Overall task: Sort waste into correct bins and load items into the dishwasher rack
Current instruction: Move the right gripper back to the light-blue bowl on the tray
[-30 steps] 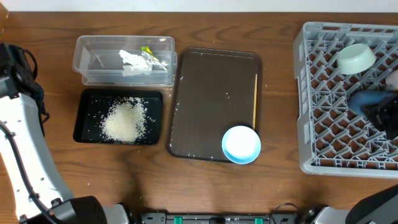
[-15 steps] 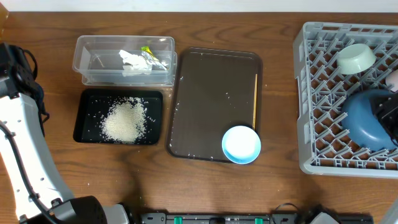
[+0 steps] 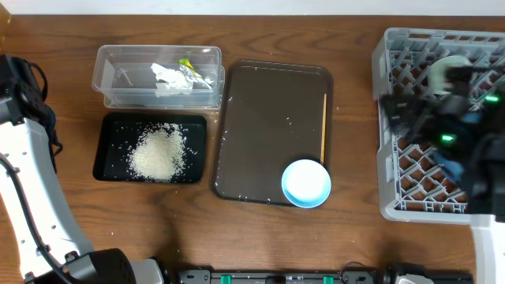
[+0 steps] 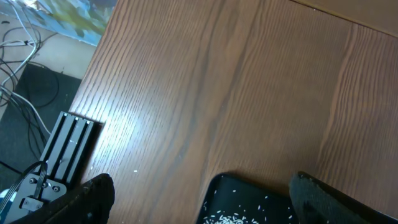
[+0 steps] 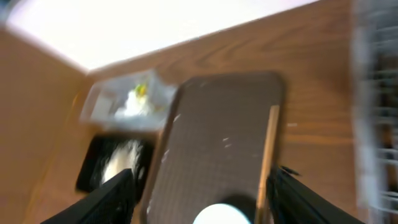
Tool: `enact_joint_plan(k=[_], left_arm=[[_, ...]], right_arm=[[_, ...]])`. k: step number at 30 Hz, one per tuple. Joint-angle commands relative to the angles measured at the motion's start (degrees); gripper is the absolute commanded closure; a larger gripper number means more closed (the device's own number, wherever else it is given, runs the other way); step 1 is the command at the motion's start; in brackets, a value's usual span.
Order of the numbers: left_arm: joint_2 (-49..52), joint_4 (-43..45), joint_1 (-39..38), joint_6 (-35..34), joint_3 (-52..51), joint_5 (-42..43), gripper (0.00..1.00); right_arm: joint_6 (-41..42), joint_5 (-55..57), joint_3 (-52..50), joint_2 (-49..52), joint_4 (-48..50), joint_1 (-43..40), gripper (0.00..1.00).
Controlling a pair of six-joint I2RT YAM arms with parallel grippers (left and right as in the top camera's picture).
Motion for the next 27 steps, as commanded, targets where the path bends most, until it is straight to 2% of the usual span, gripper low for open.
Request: enact_joint_plan(k=[1,5,8,12,17,24,27], left_arm=[[-0.39,-0.35,0.24,-0.92,0.11,-0.48,0.08],[-0.39,-0.35,0.24,-0.92,0.11,-0.48,0.08],[-0.39,-0.35,0.24,-0.92,0.11,-0.48,0.08],[-0.39,-0.35,0.24,-0.92,0.11,-0.48,0.08],[-0.39,-0.35,0.24,-0.92,0.11,-0.48,0.08],[-0.39,-0.35,0.24,-0.92,0.11,-0.48,0.08],[-0.39,-0.35,0.24,-0.92,0.11,-0.48,0.08]], right_arm=[[-0.24,8.96,0.17,2.67,-0.15,9.81,0.32],[0.59,17.33,0.17,8.31,-2.12,21.62,0.30],[0.79,19.10,0.17,14.51,-5.16,28.79,0.29],[0.76,21.35,0.17,22.99,-9.05,35.65,0.22],[0.83,21.35,0.17,32.39,-10.67,42.53,0.18],[4.00,26.27,0.17,41.66,-14.16,47.84,0.25],[4.09,26.88,0.15,44.13,-14.34,48.39,0.39]])
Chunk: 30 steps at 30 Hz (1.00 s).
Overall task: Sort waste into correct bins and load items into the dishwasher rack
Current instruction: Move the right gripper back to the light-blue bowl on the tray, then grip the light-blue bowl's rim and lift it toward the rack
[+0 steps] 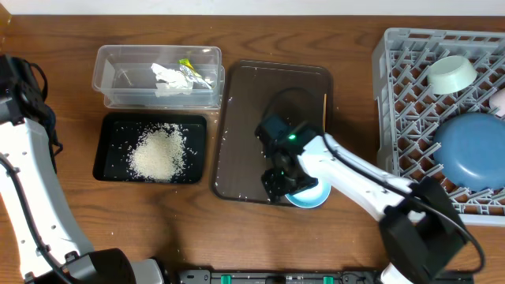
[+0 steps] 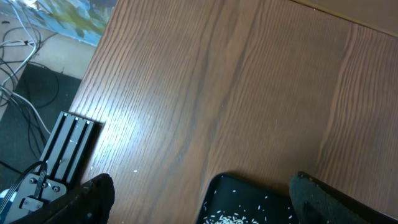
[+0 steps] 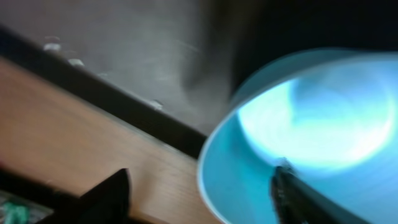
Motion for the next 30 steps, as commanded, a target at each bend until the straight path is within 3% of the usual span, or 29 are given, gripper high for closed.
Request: enact_joint_plan(k=[1,5,10,17,30], left_arm=[[-0.39,-0.35,0.24,-0.92,0.11,-0.48,0.08],[-0.39,-0.35,0.24,-0.92,0.11,-0.48,0.08],[-0.39,-0.35,0.24,-0.92,0.11,-0.48,0.08],[-0.39,-0.35,0.24,-0.92,0.11,-0.48,0.08],[-0.39,-0.35,0.24,-0.92,0.11,-0.48,0.08]], right_arm=[[1.81,2.84,0.15,2.73,0.35,0.85,0.46],[3.54,2.84,0.15,4.17,2.05,1.03,0.81],[5.11,2.82,0.17,4.17,3.58,1.44,0.97],[4.96,-1.53,5.14,4.09,3.69,0.96,0.99],[-4.55,1.81,38.25,4.04,-7.78,-8.57,0.99]])
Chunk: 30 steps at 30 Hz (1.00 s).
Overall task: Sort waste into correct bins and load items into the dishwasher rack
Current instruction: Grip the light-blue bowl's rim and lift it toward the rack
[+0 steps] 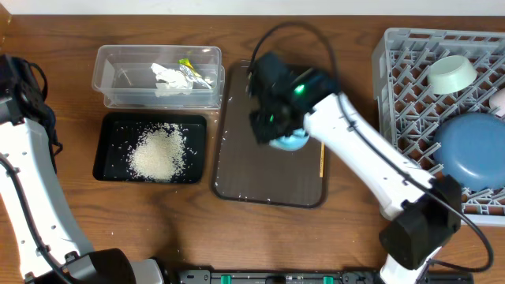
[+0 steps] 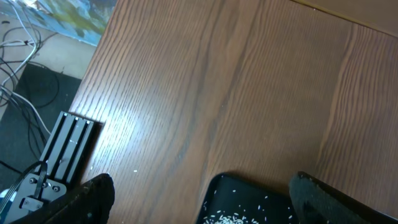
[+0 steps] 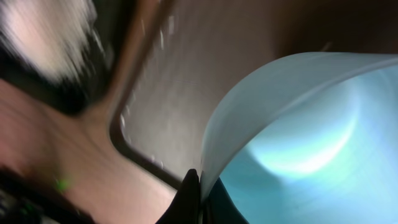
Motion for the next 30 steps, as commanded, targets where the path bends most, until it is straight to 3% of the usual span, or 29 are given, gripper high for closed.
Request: enact_joint_plan(k=[1,6,17,23,30], left_arm=[[-0.39,-0.35,0.24,-0.90,0.11,-0.46,0.08],[-0.39,-0.35,0.24,-0.90,0.11,-0.46,0.08],[-0.39,-0.35,0.24,-0.90,0.11,-0.46,0.08],[-0.39,-0.35,0.24,-0.90,0.11,-0.46,0.08],[-0.39,-0.35,0.24,-0.90,0.11,-0.46,0.08]], right_arm=[[-2.40,0.07,6.88,-0.15,-1.01,-3.45,0.99],[-2.38,-0.68,11.69,-1.16,-1.22,-7.67,0.99],[-1.79,-1.60,11.87,-2.64,-0.28,-16.74,0.99],[-1.73,-11.54,11.87,-3.02,2.82,-21.88,0.99],[-0.46,-29.29,11.87,-3.50,2.21,-33.64,0.99]])
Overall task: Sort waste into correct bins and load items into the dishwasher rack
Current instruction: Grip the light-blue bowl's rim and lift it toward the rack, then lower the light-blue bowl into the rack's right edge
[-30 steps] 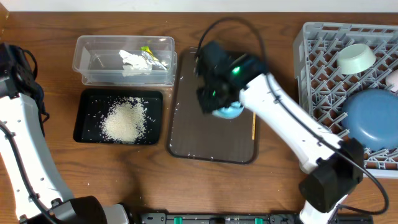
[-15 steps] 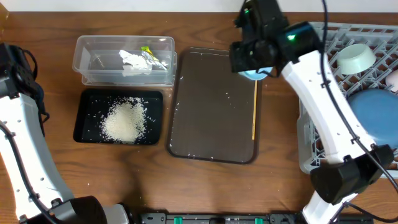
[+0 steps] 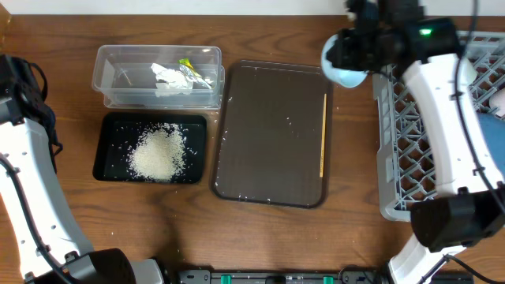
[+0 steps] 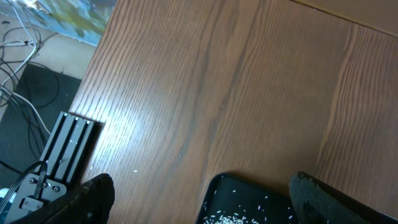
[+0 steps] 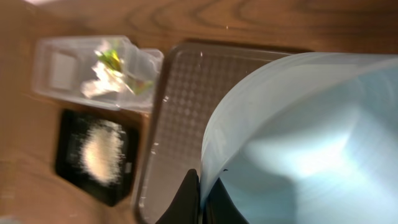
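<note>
My right gripper (image 3: pixel 357 49) is shut on the rim of a light blue bowl (image 3: pixel 341 69), held in the air between the brown tray (image 3: pixel 272 170) and the grey dishwasher rack (image 3: pixel 390 150). In the right wrist view the bowl (image 5: pixel 311 137) fills the right half, its rim pinched between the fingers (image 5: pixel 189 199). A wooden chopstick (image 3: pixel 323 136) lies along the tray's right side. My left gripper (image 4: pixel 199 199) is open over the table's far left, above the black bin's corner (image 4: pixel 249 202).
A clear bin (image 3: pixel 158 75) with crumpled wrappers stands at the back left. The black bin (image 3: pixel 150 147) in front of it holds spilled rice. A blue dish (image 3: pixel 497 102) shows at the rack's right edge, behind my right arm.
My right gripper has moved with the blue bowl from above the tray's upper middle to the gap beside the rack's left edge. The left arm has not moved.
My right gripper was over the rack while the blue bowl sat on the tray's front right corner. Then it was down at the bowl. Then it held the bowl above the tray, and now beside the rack. The left arm stayed still throughout.
</note>
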Tool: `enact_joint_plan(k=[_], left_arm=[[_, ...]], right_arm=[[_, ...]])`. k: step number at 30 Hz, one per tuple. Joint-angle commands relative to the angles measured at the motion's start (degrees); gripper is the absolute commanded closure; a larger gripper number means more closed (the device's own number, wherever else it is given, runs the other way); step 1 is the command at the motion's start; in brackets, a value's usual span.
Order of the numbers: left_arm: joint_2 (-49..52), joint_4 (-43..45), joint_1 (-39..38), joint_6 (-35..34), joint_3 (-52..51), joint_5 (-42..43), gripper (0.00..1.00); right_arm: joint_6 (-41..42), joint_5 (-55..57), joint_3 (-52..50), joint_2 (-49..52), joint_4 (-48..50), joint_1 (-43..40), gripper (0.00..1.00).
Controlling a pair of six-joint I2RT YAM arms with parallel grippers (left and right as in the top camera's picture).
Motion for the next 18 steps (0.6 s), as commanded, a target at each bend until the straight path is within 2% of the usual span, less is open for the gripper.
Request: enact_joint_plan(k=[1,5,11,18], left_arm=[[-0.39,-0.35,0.24,-0.92,0.11,-0.48,0.08],[-0.39,-0.35,0.24,-0.92,0.11,-0.48,0.08],[-0.39,-0.35,0.24,-0.92,0.11,-0.48,0.08],[-0.39,-0.35,0.24,-0.92,0.11,-0.48,0.08]], right_arm=[[0.68,-13.40,1.18,-2.40,-1.27,-6.40,0.99],[-3.28,-20.13,1.18,-2.40,-6.62,-13.84,0.99],[-10.23,-21.77,1.18,-2.40,-12.33,-23.89,0.99],[-18.56,-30.10,1.16,-2.40,-9.70,-35.36,0.99]])
